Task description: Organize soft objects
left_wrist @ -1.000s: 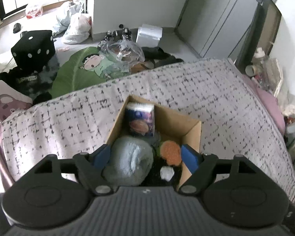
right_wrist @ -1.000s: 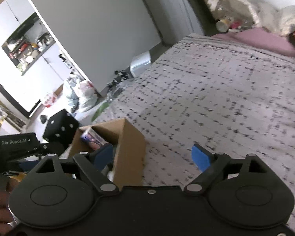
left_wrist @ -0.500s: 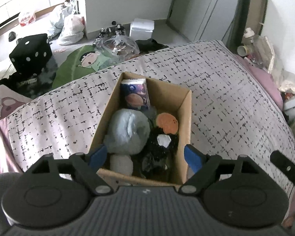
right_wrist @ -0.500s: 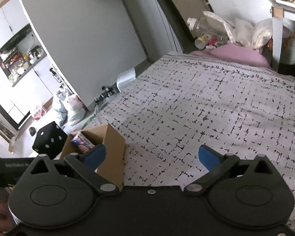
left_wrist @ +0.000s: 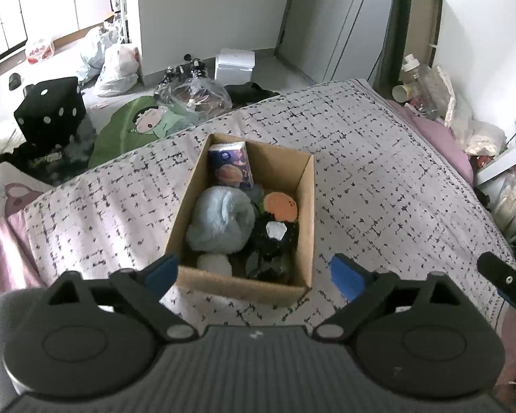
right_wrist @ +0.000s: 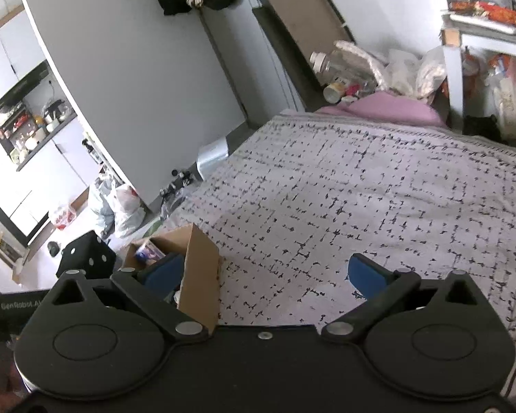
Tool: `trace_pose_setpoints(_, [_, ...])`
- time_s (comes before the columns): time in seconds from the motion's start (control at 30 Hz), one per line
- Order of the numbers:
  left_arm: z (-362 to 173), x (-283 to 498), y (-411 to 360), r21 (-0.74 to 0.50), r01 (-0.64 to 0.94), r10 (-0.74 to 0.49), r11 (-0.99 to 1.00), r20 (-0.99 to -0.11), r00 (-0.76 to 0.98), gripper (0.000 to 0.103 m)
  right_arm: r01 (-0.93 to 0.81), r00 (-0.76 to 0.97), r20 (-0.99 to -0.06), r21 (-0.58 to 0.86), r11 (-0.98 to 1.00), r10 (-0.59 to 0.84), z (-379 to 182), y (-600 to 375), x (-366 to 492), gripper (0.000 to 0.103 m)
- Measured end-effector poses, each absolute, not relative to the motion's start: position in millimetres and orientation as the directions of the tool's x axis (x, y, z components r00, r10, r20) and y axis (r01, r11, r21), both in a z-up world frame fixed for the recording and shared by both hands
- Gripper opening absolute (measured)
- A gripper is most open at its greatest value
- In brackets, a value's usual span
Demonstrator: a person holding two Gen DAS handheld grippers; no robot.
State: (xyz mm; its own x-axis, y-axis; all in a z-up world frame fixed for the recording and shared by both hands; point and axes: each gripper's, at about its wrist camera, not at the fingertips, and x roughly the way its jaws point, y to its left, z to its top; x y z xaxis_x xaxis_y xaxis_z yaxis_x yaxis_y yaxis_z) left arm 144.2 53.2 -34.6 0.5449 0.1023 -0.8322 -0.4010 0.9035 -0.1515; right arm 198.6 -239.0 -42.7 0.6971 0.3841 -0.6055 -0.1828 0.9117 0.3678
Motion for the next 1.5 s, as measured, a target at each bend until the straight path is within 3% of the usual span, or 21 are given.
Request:
trace_pose_setpoints(0.57, [-1.0, 82.2, 40.0, -0.178, -0.313, 0.061, 0.933, -0.778, 0.625, 0.102, -0.117, 0.727, -0.619, 0.315, 0.942, 0.298, 2.2, -248.0, 137.0, 0.103])
trace_pose_setpoints(1.27, [29.0, 27.6, 36.3, -0.185, -0.227, 0.020, 0.956, -0.733, 0.680, 0.102, -0.174, 0.739, -0.607, 0.246, 0.954, 0.292, 31.7, -243.2, 75.6, 0.103])
trace_pose_setpoints(1.5, [37.3, 18.3, 29.2, -0.136, -0.193, 0.036, 0.972, -0.722, 0.691, 0.102, -0.185, 0.746, -0.603, 0.221, 0.958, 0.283, 34.7, -241.7, 64.4, 0.103])
